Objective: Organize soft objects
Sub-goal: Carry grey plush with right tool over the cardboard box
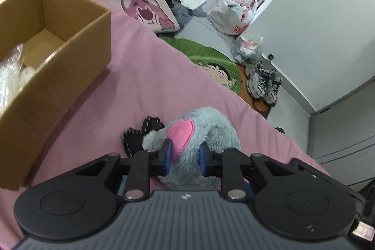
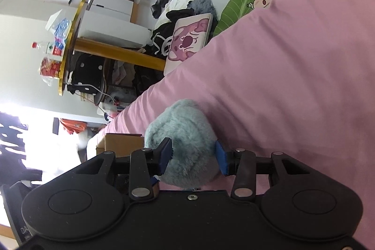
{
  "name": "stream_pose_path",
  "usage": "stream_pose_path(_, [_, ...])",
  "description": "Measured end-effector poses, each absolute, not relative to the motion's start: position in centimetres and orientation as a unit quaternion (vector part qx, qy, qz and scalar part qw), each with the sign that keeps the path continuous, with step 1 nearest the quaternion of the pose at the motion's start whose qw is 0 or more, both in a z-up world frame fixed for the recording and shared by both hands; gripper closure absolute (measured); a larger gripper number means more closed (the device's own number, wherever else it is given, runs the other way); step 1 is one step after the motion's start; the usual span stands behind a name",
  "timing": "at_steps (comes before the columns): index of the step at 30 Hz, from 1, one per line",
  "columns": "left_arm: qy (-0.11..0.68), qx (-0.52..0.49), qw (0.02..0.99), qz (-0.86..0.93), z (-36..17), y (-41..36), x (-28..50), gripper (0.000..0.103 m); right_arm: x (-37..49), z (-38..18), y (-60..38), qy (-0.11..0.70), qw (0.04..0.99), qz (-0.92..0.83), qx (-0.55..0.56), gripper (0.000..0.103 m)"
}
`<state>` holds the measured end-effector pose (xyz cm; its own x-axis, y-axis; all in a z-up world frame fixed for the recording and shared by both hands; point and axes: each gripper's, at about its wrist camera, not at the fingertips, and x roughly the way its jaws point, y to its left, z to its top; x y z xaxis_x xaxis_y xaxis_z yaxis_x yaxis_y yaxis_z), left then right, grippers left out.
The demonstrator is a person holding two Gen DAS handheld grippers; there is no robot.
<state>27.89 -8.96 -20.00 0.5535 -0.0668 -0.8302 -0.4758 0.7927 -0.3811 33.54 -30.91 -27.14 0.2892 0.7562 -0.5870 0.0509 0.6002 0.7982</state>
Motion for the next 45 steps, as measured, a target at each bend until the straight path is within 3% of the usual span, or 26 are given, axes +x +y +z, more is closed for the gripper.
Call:
stream_pose_path(3, [0.453,-0.294,0.832,0.125,-19.8,-9.0,27.3,0.081,33.3,-26.9,-30.6,0.544,0.717,0.244,0.36,0.077])
stream_pose_path(6, [0.448,-0.298,0.834,0.122,-19.2,-8.9,26.9,0.082,33.0,-25.9,-30.3,0.535,0.727,0.252,0.349,0.081])
stream_pose_path(30, [0.369,-0.312,0.87,0.098,-10.1,-2.4,20.4,0.082,28.5,-16.4,-24.5,0.447,0.774,0.333,0.301,0.082])
stream_pose_path(45, [0.351,-0.327,0.87,0.115,-8.8,5.2,17.8,0.082,26.8,-15.3,-17.6,0.418,0.78,0.376,0.277,0.079])
